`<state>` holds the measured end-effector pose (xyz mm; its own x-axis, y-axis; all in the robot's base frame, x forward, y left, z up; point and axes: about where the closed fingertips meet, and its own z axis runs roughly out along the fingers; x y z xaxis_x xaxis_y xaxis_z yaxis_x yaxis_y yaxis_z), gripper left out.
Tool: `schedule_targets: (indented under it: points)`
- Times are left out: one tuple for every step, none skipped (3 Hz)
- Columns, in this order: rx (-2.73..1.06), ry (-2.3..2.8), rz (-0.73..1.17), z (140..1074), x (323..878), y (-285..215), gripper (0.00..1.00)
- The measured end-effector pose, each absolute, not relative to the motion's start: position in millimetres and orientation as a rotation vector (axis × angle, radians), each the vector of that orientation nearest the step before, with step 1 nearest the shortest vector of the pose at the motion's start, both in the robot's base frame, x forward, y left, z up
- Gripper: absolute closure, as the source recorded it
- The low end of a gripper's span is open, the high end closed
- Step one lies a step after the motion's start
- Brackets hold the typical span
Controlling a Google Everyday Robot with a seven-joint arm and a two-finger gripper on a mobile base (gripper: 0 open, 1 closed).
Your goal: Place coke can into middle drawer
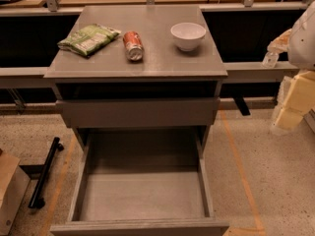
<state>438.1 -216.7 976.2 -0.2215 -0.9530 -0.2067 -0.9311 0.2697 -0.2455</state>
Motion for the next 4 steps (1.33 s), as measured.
schedule_targets:
  points:
    - [-1.725, 2.232, -0.098, 976, 438, -217, 0.0]
    - [-1.73, 2.16, 0.018, 959, 457, -188, 0.0]
    - [-1.728, 2.086, 0.119, 944, 482, -156, 0.0]
    - [-1.727, 1.981, 0.204, 931, 519, -106, 0.0]
